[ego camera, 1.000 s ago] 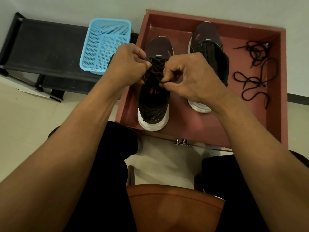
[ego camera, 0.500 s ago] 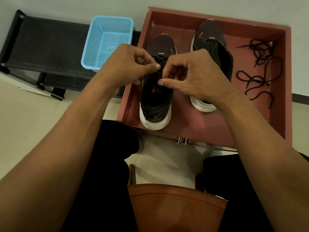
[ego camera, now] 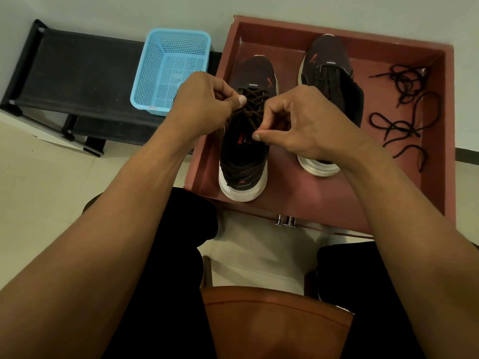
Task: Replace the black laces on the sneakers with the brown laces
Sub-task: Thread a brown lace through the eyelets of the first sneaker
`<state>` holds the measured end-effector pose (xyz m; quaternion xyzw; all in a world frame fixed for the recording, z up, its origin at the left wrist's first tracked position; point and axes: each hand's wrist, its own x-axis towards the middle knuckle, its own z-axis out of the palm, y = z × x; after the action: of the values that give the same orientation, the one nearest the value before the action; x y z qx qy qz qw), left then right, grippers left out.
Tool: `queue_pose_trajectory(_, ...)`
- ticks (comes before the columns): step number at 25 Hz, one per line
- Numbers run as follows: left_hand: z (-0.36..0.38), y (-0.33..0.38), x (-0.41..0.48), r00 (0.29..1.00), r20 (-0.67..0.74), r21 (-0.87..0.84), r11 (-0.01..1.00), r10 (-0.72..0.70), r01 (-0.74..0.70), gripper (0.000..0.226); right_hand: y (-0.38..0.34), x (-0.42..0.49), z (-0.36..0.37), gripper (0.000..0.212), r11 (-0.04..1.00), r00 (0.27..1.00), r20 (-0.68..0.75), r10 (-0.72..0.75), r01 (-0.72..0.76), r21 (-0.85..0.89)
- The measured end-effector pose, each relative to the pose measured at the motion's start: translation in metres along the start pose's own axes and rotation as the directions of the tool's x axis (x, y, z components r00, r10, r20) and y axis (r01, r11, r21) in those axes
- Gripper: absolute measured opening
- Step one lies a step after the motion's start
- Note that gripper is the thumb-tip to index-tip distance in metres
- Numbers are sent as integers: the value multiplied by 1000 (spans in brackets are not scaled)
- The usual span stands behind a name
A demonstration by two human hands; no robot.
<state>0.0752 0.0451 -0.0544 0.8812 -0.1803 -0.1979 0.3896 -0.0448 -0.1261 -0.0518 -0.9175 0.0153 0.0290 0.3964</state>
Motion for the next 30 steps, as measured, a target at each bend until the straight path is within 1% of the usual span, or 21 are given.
queue_pose_trajectory(2, 0, -1, 0, 999, -38, 24, 1000, 8, -7, 19, -1, 0, -1, 17, 1000, 1000, 9, 10, -10, 4)
queue_pose_trajectory(5, 1, -3, 0, 999, -49, 15, 1000, 4, -4, 19, -2, -1, -1, 18, 1000, 1000, 21, 23, -23, -13)
queue_pose_trajectory(8, -2, -2, 0, 999, -11, 30, 999, 35, -35, 12, -4, -3, 2, 16, 999, 999, -12, 41, -41, -25)
queue_pose_trajectory(10, -7, 1, -4, 999, 7, 0, 999, 50, -50, 18, -8, -5, -1, 18, 997, 997, -50, 67, -68, -28)
queue_pose_trajectory(13, -19, 1, -11, 999, 24, -111, 993, -26, 28, 27, -13, -7, -12, 39, 985, 983, -84, 162, -166, -41)
queue_pose_trajectory(15, -27, -3, -15, 997, 39, -102, 993, -61, 65, 21, -15, -8, -15, 50, 971, 971, -80, 225, -230, -69)
queue_pose_trajectory(17, -32, -7, -19, 991, 110, -53, 996, -72, 78, 12, -17, -7, -14, 55, 954, 958, -65, 280, -285, -87)
queue_pose_trajectory(19, -31, -9, -21, 975, 207, -25, 996, -79, 86, 11, -19, -7, -10, 57, 943, 948, -47, 316, -319, -98)
queue_pose_trajectory(21, -31, -10, -23, 960, 264, -30, 994, -94, 106, 18, -20, -7, -6, 58, 936, 945, -42, 325, -328, -129)
queue_pose_trajectory(22, -32, -10, -22, 955, 281, -20, 994, -101, 111, 23, -21, -7, -5, 54, 935, 945, -39, 324, -326, -141)
queue_pose_trajectory(24, -33, -12, -20, 949, 298, 33, 995, -102, 96, 33, -22, -6, -3, 44, 934, 948, -36, 316, -318, -165)
queue_pose_trajectory(25, -33, -12, -20, 949, 299, 51, 995, -101, 90, 36, -22, -5, -3, 42, 932, 948, -43, 316, -319, -174)
queue_pose_trajectory(27, -32, -13, -18, 952, 289, 54, 994, -104, 92, 37, -21, -4, -2, 46, 927, 941, -57, 334, -339, -163)
queue_pose_trajectory(30, -30, -12, -17, 956, 278, 70, 994, -96, 80, 35, -18, -4, 0, 50, 922, 926, -64, 371, -376, -91)
